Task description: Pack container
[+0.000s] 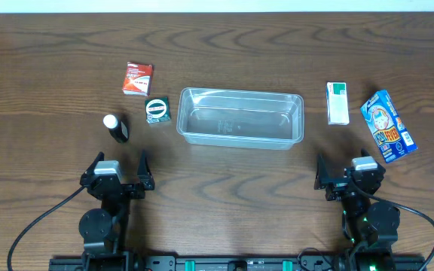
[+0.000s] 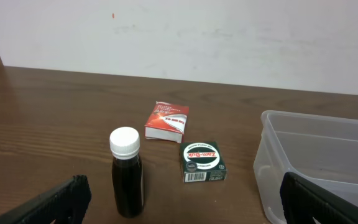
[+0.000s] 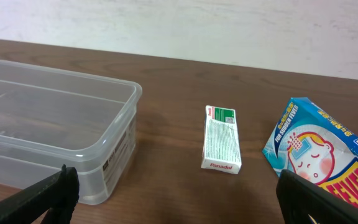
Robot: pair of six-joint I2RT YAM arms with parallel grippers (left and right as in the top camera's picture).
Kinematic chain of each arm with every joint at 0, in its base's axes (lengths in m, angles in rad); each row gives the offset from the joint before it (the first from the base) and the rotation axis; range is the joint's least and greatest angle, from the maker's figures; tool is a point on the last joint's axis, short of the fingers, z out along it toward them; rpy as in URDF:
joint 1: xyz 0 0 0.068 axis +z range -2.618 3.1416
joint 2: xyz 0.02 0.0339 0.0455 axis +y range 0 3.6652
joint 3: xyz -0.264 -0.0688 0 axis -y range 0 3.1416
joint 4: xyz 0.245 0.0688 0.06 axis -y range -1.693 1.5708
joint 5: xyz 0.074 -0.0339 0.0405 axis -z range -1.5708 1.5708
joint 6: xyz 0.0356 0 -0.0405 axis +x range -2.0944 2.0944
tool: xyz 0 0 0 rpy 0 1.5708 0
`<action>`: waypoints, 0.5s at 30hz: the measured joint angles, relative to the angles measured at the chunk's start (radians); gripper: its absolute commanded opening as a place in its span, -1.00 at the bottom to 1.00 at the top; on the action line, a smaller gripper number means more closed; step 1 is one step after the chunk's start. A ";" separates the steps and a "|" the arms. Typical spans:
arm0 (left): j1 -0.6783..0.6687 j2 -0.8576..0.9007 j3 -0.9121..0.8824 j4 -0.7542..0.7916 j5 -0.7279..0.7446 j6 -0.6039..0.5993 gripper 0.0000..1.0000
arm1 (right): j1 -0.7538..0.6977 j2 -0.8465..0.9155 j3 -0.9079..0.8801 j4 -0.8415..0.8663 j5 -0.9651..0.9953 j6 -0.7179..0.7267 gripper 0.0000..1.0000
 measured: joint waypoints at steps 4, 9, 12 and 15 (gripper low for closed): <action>0.000 0.000 0.000 0.000 0.000 0.000 0.96 | 0.000 0.000 0.000 0.000 0.000 0.000 0.99; 0.000 0.000 0.000 0.000 0.000 0.000 0.96 | 0.000 0.000 0.000 0.000 0.000 0.000 0.98; 0.000 0.000 0.000 0.000 0.000 0.000 0.96 | 0.000 0.000 0.000 0.000 0.000 0.000 0.98; 0.000 0.000 0.000 0.000 0.000 0.000 0.96 | 0.000 0.000 0.000 0.000 0.000 0.000 0.98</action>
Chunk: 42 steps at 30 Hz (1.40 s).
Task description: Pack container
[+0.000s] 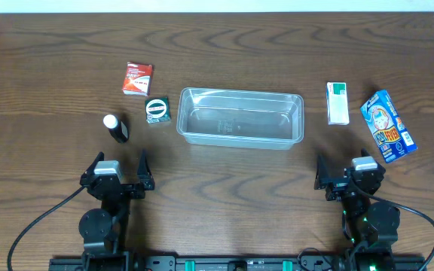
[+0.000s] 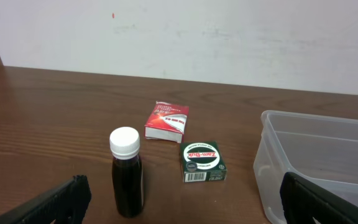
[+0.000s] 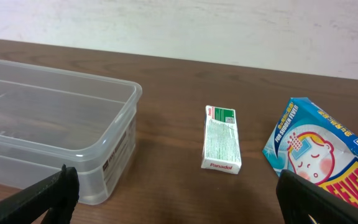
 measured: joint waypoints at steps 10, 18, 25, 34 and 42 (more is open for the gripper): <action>0.000 0.000 0.000 0.000 0.000 0.000 0.96 | 0.000 0.000 0.000 0.000 0.000 0.000 0.98; 0.000 0.000 0.000 0.000 0.000 0.000 0.96 | 0.000 0.000 0.000 0.000 0.000 0.000 0.98; 0.000 0.000 0.000 0.000 0.000 0.000 0.96 | 0.000 0.000 0.000 0.000 0.000 0.000 0.99; 0.000 0.000 0.000 0.000 0.000 0.000 0.96 | 0.000 0.000 0.000 0.002 0.022 0.000 0.99; 0.000 0.000 0.000 0.000 0.000 0.000 0.96 | 0.000 0.002 0.000 0.064 -0.013 0.000 0.98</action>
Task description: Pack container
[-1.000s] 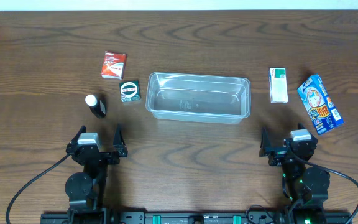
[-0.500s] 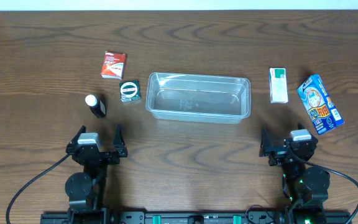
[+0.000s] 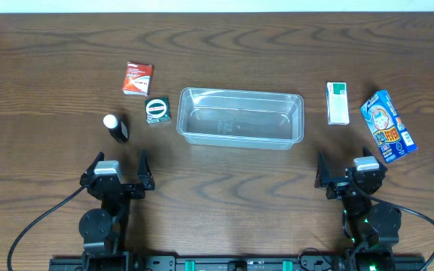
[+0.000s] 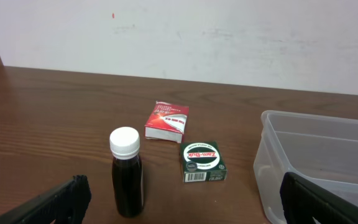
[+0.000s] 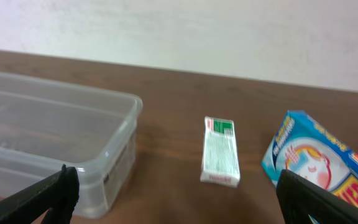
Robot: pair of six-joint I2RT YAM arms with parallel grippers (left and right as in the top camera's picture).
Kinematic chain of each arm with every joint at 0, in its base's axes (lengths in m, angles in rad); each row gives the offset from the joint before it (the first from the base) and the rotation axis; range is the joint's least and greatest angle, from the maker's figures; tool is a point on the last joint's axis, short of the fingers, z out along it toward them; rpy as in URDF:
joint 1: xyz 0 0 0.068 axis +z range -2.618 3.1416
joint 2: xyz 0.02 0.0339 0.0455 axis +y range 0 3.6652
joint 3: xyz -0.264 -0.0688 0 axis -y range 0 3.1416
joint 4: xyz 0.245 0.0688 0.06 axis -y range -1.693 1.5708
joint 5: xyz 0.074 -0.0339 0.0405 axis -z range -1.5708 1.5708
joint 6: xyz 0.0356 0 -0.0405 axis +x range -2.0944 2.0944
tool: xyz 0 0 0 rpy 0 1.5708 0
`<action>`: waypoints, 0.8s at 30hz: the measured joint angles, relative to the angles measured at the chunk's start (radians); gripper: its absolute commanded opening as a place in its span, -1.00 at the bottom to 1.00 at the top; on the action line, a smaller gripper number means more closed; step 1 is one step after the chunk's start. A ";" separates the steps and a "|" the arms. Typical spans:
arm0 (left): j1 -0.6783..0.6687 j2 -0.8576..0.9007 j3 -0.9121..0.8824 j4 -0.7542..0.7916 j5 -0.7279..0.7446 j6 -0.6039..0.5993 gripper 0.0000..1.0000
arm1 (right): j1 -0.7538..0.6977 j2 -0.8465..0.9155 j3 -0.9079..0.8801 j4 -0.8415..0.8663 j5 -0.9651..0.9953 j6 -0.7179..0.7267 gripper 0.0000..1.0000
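Note:
An empty clear plastic container (image 3: 239,117) sits mid-table. To its left lie a red-and-white box (image 3: 137,78), a small green box (image 3: 157,110) and a dark bottle with a white cap (image 3: 115,128). To its right lie a white-and-green box (image 3: 337,103) and a blue box (image 3: 387,126). My left gripper (image 3: 117,172) stands open at the near edge, behind the bottle (image 4: 127,172). My right gripper (image 3: 349,175) stands open near the front right, nothing between its fingers; the white-and-green box (image 5: 221,159) lies ahead of it.
The wooden table (image 3: 224,196) stretches between the grippers and the container. A pale wall (image 4: 185,37) rises behind the table's far edge. Cables run from both arm bases at the near edge.
The right wrist view is now blurred and slightly shifted, and the right gripper sits a touch nearer the front edge in the overhead view. The objects and the left arm have not moved.
At both earlier moments the two grippers stood open at the near edge, with all items lying round the empty container. Only the right arm has shifted slightly by now; nothing has been picked up.

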 measured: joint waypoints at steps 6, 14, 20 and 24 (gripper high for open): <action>0.000 0.000 0.000 0.000 0.000 0.000 0.96 | 0.000 0.000 0.000 0.050 -0.018 0.019 0.99; 0.000 0.000 0.000 0.000 0.000 0.000 0.96 | 0.000 0.052 0.011 0.045 -0.023 0.119 0.98; 0.000 0.000 0.000 0.000 0.000 0.000 0.96 | 0.000 0.241 0.179 -0.054 -0.037 0.154 0.99; 0.000 0.000 0.000 0.000 0.000 0.000 0.96 | -0.001 0.445 0.396 -0.146 -0.058 0.162 0.99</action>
